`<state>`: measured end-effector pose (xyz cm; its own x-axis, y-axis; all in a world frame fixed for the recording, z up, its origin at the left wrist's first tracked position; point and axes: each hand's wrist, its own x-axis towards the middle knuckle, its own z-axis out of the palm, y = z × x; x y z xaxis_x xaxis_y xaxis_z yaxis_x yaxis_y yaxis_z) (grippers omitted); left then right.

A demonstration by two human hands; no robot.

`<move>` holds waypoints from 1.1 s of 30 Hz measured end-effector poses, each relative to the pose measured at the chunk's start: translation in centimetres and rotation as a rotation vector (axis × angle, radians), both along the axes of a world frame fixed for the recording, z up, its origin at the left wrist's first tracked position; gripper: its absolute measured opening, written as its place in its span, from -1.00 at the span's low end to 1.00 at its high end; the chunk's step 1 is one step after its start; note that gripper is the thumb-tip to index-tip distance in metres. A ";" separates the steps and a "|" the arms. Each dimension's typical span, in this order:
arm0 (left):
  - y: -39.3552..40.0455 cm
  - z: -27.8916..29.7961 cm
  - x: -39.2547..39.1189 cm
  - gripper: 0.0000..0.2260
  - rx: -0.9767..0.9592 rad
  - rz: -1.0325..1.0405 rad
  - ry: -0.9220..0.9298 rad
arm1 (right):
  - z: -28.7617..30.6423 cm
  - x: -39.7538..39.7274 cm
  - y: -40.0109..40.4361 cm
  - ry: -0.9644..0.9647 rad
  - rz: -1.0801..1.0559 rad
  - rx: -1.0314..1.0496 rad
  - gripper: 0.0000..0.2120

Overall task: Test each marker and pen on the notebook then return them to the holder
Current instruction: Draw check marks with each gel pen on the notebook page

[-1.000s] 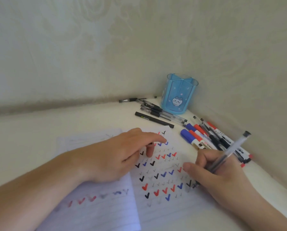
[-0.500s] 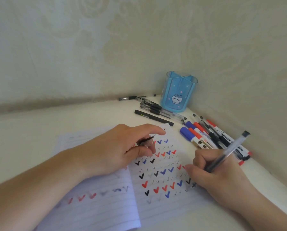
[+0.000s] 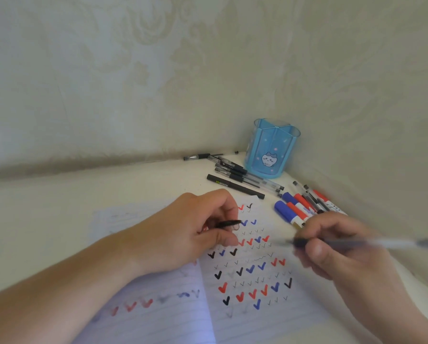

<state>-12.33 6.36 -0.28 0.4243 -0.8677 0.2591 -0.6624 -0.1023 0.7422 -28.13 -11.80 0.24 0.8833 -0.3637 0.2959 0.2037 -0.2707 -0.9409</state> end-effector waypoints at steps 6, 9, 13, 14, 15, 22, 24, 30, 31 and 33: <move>0.0 -0.1 -0.2 -0.86 -0.074 0.008 0.017 | 0.1 0.0 0.0 -0.061 0.104 0.116 -0.78; 0.0 -0.3 -0.1 -0.92 -0.071 -0.017 -0.029 | -0.1 0.3 0.1 -0.039 0.087 0.132 -0.88; 0.0 -0.3 -0.1 -0.89 -0.065 -0.058 -0.087 | -0.3 0.5 0.4 0.012 0.132 0.131 -0.65; 0.0 -0.2 -0.2 -0.88 -0.060 -0.072 -0.107 | -0.3 0.5 0.5 0.014 0.128 0.129 -0.61; 0.0 -0.2 -0.3 -0.87 -0.057 -0.086 -0.130 | -0.4 0.6 0.6 0.009 0.130 0.120 -0.60; 0.0 -0.4 -0.9 -0.81 -0.072 -0.117 -0.210 | -0.7 0.4 1.3 -0.026 0.118 0.118 -0.59; 0.0 -0.3 -1.0 -0.81 -0.077 -0.119 -0.216 | -0.9 0.2 1.5 -0.023 0.110 0.050 -0.62; 0.1 -0.1 -1.0 -0.78 -0.171 -0.153 -0.129 | -0.4 0.5 1.2 -0.088 0.109 0.023 -0.61; 0.1 0.0 -1.0 -0.72 -0.157 -0.172 -0.109 | -0.3 0.6 1.0 -0.155 0.102 0.020 -0.65; 0.3 -0.2 -0.6 -0.55 -0.083 -0.144 -0.157 | -0.3 0.3 -0.1 -0.308 0.019 -0.026 -0.73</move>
<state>-12.95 6.71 -0.52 0.2467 -0.8893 0.3851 -0.7736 0.0586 0.6310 -27.80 -11.88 -0.03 0.7569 -0.3368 0.5601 0.4838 -0.2873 -0.8267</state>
